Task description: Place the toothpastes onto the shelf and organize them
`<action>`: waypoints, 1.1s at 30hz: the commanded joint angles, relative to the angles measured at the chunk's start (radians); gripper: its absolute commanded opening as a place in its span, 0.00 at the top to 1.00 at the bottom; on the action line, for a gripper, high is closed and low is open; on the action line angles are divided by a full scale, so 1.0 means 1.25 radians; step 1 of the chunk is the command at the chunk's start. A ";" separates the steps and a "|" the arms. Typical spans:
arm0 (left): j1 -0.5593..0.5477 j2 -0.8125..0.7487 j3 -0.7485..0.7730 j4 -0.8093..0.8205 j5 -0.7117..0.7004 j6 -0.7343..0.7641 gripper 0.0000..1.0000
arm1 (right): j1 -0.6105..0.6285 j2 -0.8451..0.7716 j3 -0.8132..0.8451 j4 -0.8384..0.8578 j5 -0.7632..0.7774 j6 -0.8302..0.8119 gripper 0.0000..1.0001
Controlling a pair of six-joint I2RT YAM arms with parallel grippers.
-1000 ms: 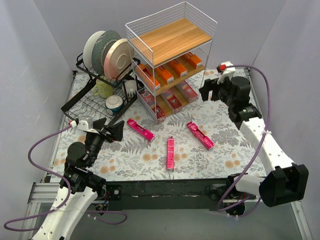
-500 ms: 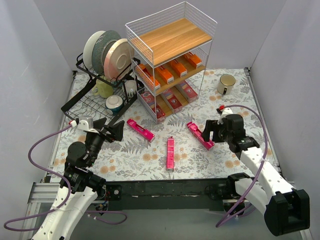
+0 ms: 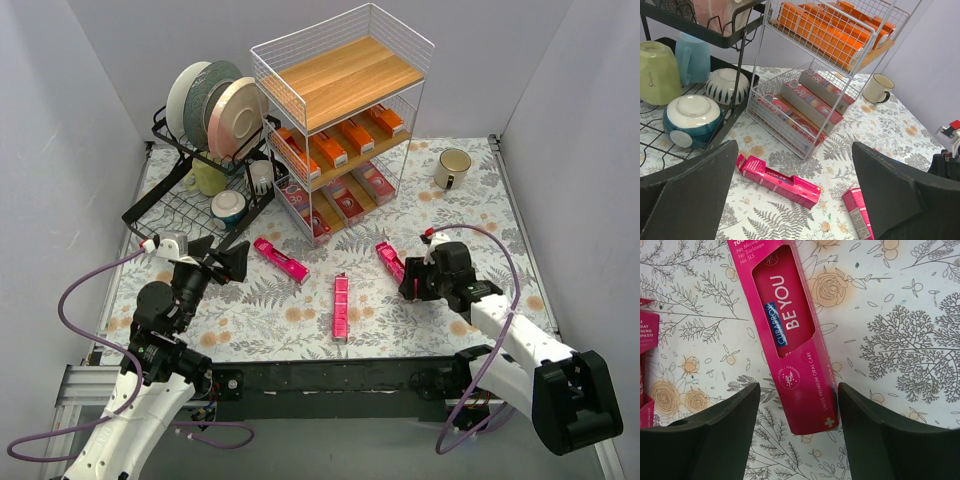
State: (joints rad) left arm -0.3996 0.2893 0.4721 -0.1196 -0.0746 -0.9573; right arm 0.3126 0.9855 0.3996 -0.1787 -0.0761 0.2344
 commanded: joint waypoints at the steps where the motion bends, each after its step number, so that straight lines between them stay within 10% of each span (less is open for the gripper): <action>1: -0.002 -0.002 0.022 0.004 0.001 0.012 0.02 | 0.053 0.020 0.006 0.071 0.057 0.026 0.33; 14: -0.001 -0.011 0.024 0.000 -0.004 0.012 0.02 | 0.281 0.137 0.028 0.108 0.336 0.107 0.46; 22: -0.002 -0.012 0.024 0.000 -0.007 0.012 0.02 | 0.350 0.200 0.021 0.268 0.304 0.033 0.54; 33: -0.002 -0.012 0.024 -0.002 -0.008 0.012 0.02 | 0.363 0.229 -0.088 0.487 0.295 -0.005 0.35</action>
State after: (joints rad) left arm -0.3996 0.2813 0.4721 -0.1196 -0.0750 -0.9569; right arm 0.7486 1.2953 0.3698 0.3088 0.2924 0.2428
